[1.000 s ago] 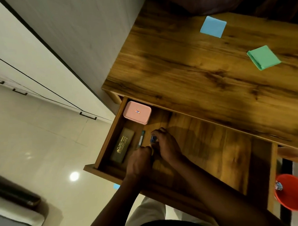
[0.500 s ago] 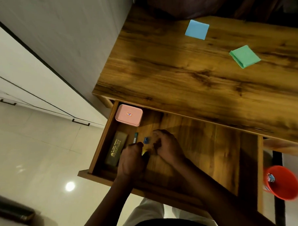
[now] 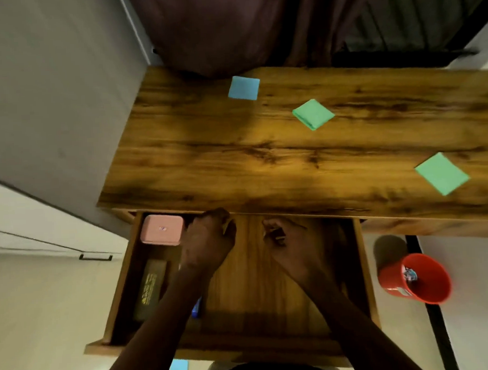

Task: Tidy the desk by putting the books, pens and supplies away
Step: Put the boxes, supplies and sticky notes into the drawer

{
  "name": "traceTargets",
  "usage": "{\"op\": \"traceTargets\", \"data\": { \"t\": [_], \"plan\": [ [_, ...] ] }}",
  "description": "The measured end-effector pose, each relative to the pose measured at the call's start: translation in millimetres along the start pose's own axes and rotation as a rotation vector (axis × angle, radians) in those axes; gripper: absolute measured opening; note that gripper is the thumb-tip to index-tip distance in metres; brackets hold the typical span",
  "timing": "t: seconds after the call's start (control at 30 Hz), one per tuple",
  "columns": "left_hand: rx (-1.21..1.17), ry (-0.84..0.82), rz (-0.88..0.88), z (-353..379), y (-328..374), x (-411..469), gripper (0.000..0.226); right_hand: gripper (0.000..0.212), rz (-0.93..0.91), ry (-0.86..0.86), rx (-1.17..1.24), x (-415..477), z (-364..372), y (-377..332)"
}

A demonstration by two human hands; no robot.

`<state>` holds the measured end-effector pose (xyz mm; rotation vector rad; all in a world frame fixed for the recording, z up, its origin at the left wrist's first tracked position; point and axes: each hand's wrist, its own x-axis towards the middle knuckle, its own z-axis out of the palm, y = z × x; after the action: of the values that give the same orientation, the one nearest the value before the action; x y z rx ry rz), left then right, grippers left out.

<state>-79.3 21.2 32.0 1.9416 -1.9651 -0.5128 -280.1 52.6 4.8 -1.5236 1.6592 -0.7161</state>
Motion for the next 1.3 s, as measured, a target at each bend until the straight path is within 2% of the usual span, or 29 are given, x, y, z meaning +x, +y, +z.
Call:
{"op": "traceTargets", "data": {
  "t": [0.17,0.3,0.4,0.47,0.6,0.77,0.9,1.03,1.17,1.3],
  "plan": [
    [-0.037,-0.047,0.141,17,48,43,0.031,0.020,-0.031,0.150,0.046,14,-52,10],
    [-0.083,-0.077,0.175,36,82,77,0.042,0.026,-0.038,0.241,0.025,23,-107,25],
    [-0.031,-0.052,0.227,52,110,107,0.046,0.026,0.019,0.313,0.019,37,-151,48],
    [0.031,-0.058,0.270,61,130,125,0.047,0.033,0.064,0.348,-0.020,45,-182,64],
    [0.166,-0.102,0.424,85,161,159,0.048,0.040,0.107,0.411,-0.131,56,-235,100],
    [0.236,-0.170,0.538,125,209,182,0.058,0.045,0.204,0.454,-0.266,73,-286,149],
    [0.228,-0.182,0.528,149,249,187,0.042,0.062,0.343,0.368,-0.338,92,-322,188],
    [0.226,-0.215,0.527,162,264,204,0.052,0.089,0.398,0.249,-0.438,106,-347,214],
    [0.094,-0.161,0.328,165,263,236,0.039,0.092,0.406,0.265,-0.454,112,-356,220],
    [0.029,-0.016,0.118,159,248,275,0.048,0.098,0.402,0.272,-0.453,116,-354,215]
  ]
}}
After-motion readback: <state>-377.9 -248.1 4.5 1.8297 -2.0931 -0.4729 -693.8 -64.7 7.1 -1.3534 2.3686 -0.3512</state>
